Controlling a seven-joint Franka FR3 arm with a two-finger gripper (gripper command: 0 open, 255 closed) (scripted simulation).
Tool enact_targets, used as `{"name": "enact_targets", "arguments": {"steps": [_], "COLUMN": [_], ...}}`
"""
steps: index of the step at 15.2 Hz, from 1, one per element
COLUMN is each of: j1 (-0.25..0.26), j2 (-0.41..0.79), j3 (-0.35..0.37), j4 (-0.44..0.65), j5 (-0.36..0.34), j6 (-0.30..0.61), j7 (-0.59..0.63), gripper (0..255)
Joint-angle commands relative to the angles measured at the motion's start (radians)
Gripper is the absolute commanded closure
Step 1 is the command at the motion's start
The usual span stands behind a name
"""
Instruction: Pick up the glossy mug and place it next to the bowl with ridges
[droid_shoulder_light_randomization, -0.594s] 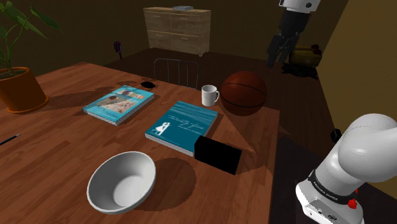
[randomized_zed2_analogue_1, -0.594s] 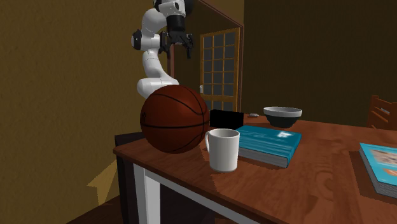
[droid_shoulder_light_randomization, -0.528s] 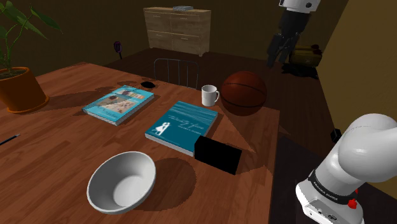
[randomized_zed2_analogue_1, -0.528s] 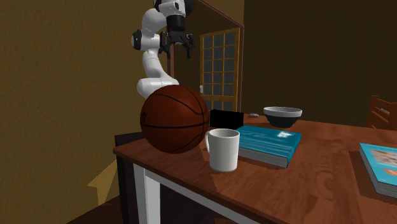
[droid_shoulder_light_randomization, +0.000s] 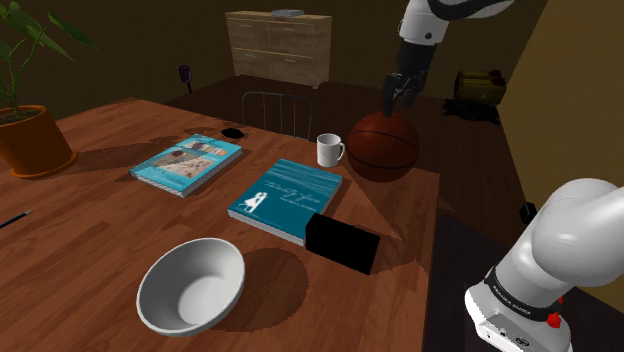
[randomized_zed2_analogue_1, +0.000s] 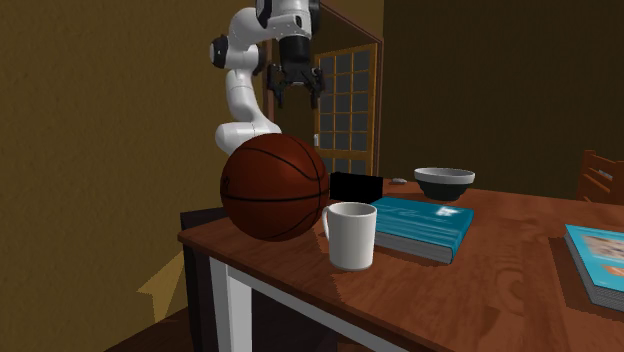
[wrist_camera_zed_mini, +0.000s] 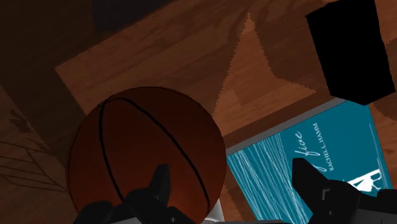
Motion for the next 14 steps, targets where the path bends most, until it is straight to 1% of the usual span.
{"name": "enact_targets", "arguments": {"steps": [1, 7, 14], "j1": [0.001, 0.003, 0.005], "j2": [0.064, 0.277, 0.539], "j3": [0.009, 0.031, 0.048], "j4": [0.004, 0.082, 0.235], "j5": [-0.004, -0.024, -0.062], "j6": [0.061, 0.19, 0.293], "j7": [0.011, 0.048, 0.096], "gripper": [0, 0, 0]}}
